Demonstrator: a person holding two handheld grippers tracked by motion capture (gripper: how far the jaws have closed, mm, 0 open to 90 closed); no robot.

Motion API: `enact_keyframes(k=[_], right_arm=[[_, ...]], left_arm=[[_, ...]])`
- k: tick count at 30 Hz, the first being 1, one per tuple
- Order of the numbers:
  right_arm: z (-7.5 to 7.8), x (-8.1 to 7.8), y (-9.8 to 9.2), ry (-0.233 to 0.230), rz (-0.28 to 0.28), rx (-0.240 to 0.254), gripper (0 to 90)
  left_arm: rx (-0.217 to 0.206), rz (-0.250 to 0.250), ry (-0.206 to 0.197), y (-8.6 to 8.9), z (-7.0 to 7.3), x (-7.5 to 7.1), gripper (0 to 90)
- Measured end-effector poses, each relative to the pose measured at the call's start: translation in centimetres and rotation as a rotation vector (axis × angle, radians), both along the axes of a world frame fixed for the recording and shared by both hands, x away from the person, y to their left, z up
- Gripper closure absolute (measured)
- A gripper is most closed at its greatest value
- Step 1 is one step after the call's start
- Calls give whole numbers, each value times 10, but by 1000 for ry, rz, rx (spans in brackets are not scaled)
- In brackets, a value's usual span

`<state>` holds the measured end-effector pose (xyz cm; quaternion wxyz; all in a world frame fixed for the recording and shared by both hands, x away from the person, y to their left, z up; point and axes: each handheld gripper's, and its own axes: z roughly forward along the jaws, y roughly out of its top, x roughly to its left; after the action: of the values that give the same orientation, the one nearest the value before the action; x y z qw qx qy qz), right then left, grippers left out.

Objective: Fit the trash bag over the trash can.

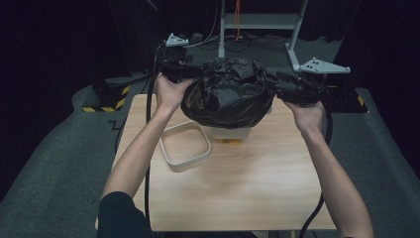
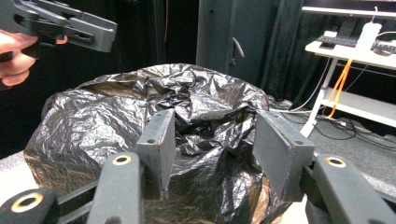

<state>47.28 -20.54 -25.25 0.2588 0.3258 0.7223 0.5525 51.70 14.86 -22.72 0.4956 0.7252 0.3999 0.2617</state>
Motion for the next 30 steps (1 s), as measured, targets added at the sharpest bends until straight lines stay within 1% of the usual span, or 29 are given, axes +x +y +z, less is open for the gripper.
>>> enact_keyframes(k=[3, 6, 9, 11, 14, 18, 20, 22, 26, 27, 29, 30], right_arm=[[0, -1, -2, 3, -4, -3, 486], [0, -2, -5, 2, -5, -1, 484], [2, -3, -7, -1, -5, 2, 481], [2, -4, -9, -2, -5, 4, 477], [2, -5, -12, 2, -11, 4, 469], [1, -5, -17, 5, -18, 23, 464], [-1, -5, -20, 14, -18, 33, 464], [-4, -4, -22, 19, -20, 37, 464], [-9, -4, -29, 24, -32, 41, 464], [-10, -4, -31, 32, -35, 44, 464], [-11, -4, -34, 27, -40, 55, 464], [-11, -4, -36, 26, -42, 58, 464]], left_arm=[[-13, 1, -14, 6, 1, -5, 360], [-24, -1, -13, 10, 0, -9, 360], [-22, 1, -16, 14, -2, -12, 356], [-32, -1, -15, 17, -2, -15, 349], [-58, -2, -23, 23, -3, -20, 343], [-100, -8, -5, 33, -5, -25, 324], [-111, -4, -1, 38, -7, -28, 312], [-120, -4, -5, 42, -8, -30, 310], [-115, -4, -21, 48, -11, -35, 310], [-112, -3, -21, 48, -12, -36, 304], [-92, 2, -21, 50, -14, -39, 295], [-90, 5, -22, 51, -15, -40, 291]])
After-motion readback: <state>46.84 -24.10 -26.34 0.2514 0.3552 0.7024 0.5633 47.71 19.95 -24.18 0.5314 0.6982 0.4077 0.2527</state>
